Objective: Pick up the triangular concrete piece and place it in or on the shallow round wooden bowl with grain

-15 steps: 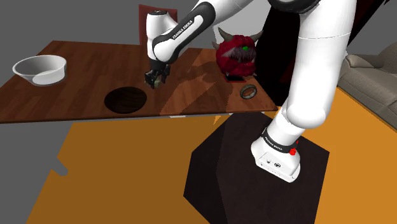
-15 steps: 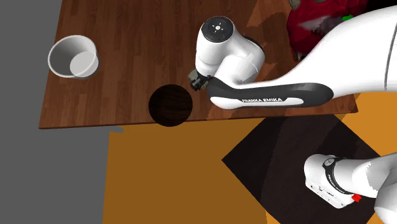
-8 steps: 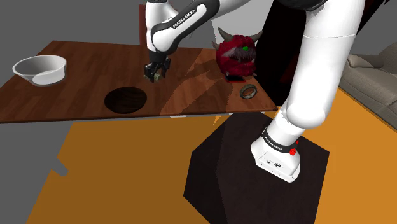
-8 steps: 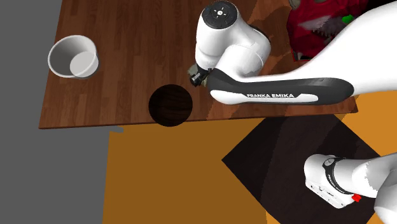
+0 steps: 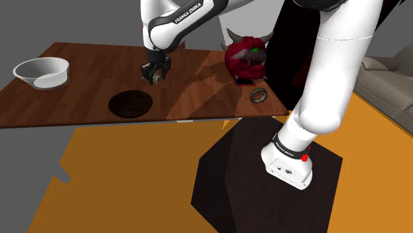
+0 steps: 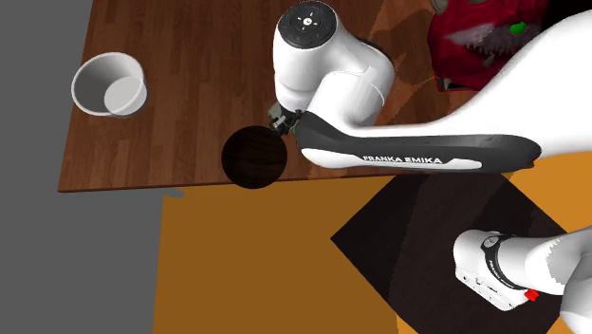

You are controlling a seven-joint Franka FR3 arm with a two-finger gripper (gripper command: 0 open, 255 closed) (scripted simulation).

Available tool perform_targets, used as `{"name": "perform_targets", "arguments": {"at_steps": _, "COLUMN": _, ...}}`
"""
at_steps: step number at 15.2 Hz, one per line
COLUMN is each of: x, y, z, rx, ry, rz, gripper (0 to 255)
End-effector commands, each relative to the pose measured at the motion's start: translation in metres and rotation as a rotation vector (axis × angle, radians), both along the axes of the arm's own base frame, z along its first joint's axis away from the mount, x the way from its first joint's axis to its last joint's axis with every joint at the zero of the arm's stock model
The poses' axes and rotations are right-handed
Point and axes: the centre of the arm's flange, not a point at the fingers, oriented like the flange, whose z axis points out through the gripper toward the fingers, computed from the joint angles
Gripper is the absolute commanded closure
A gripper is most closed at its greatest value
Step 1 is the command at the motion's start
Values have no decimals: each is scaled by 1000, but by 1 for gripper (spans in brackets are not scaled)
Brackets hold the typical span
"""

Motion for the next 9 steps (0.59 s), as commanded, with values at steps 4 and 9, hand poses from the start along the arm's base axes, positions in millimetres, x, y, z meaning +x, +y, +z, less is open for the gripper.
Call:
{"name": "perform_targets", "arguments": {"at_steps": 4, "x": 1, "y": 65, "z": -2, "rx": 0, "ry": 0, "rz": -1, "gripper": 255}}
{"name": "perform_targets", "arguments": {"at_steps": 9, "x": 0, "y": 131, "z": -4, "rx": 0, "ry": 0, "rz": -1, "gripper": 255}}
